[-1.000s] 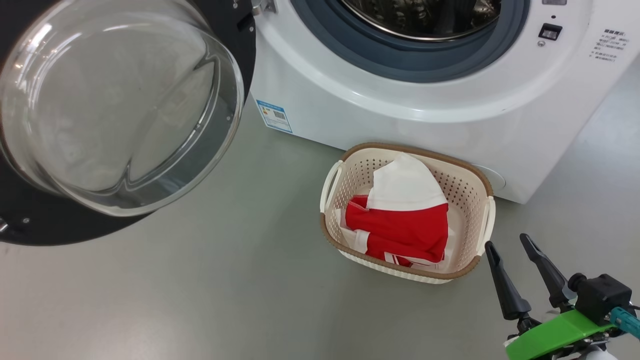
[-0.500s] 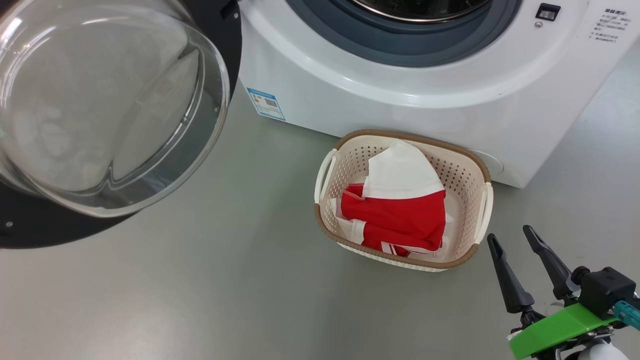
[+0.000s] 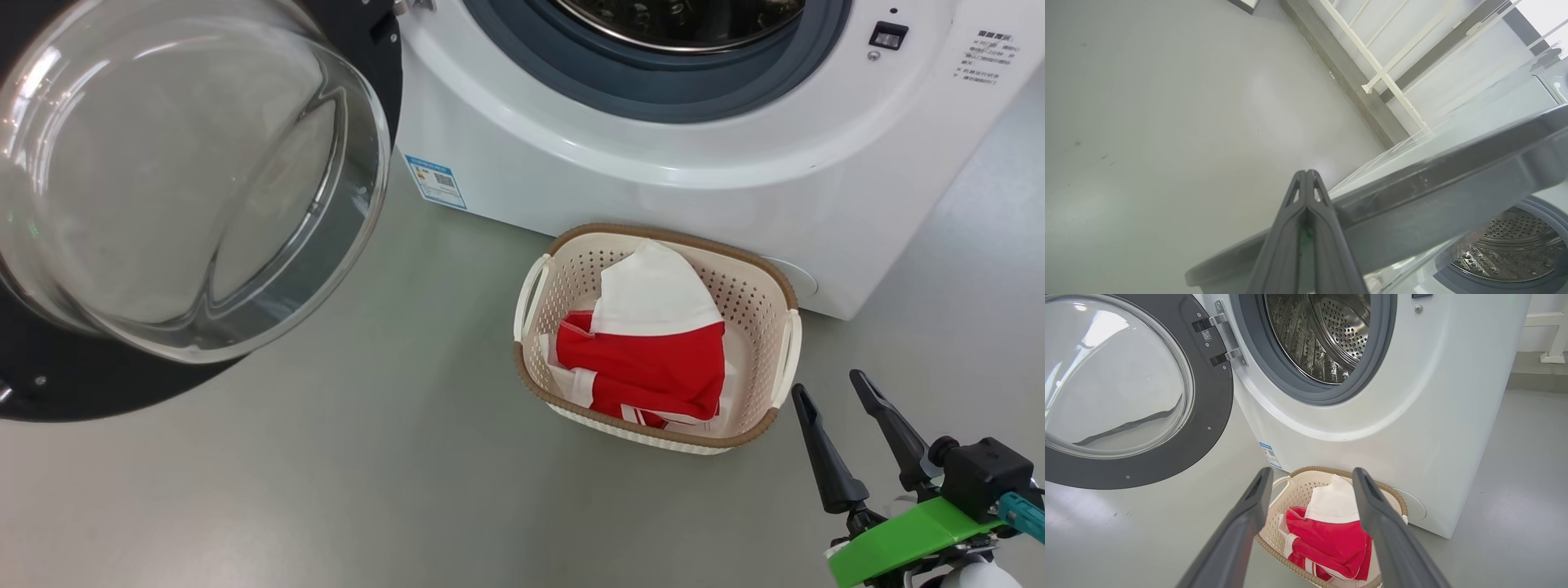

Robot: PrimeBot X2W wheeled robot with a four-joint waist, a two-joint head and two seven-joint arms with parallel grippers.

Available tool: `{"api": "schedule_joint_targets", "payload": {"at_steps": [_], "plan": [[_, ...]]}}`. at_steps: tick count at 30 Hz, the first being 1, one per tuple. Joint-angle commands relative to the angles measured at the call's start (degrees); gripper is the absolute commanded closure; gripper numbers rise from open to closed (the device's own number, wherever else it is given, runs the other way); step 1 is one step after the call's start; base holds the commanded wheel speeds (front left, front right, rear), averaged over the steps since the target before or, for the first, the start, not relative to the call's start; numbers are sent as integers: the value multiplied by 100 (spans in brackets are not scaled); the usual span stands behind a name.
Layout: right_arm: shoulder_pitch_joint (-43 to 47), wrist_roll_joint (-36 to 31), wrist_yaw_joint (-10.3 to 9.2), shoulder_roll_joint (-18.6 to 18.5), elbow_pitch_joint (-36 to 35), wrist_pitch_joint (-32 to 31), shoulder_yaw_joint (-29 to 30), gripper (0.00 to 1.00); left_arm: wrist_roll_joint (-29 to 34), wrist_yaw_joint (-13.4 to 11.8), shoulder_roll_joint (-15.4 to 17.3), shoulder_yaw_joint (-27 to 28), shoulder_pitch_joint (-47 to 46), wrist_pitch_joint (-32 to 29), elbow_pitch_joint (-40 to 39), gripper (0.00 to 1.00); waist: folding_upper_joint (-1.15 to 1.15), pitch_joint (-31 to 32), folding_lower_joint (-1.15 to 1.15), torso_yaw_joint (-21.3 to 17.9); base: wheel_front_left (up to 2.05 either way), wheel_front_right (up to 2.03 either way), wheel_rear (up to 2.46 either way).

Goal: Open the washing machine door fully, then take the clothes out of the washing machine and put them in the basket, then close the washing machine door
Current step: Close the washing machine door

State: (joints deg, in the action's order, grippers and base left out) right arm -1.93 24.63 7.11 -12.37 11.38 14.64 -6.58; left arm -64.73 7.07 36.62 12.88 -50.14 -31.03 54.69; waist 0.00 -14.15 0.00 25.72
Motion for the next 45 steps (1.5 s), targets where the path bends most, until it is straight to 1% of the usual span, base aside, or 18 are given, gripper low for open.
{"api": "schedule_joint_targets", "payload": {"at_steps": [1,13,29,35,38,39,45], "plan": [[-118,-27,37,-31,-110,36,-156,0,-94,42,236,-3,108,-167,-283,100,0,26,0,-9,0,0,0],[49,-3,37,101,-107,36,-61,0,-634,42,211,-361,816,-635,-1547,100,0,379,0,-41,0,0,0],[167,3,37,225,-95,36,-4,0,-1337,42,571,-982,1721,-1127,-3291,100,0,646,0,-53,0,0,0],[183,6,37,248,-102,36,21,0,-1702,42,597,-1222,1944,-1213,-4072,100,0,683,0,-60,0,0,0],[182,4,37,262,-102,36,29,0,-1768,42,590,-1402,2011,-1204,-4451,100,0,696,0,-73,0,0,0],[178,4,37,268,-105,36,34,0,-1793,42,565,-1530,2040,-1159,-4708,100,0,699,0,-85,0,0,0],[152,6,37,260,-113,36,42,0,-1776,42,451,-1874,2013,-890,-5281,100,0,685,0,-123,0,0,0]]}}
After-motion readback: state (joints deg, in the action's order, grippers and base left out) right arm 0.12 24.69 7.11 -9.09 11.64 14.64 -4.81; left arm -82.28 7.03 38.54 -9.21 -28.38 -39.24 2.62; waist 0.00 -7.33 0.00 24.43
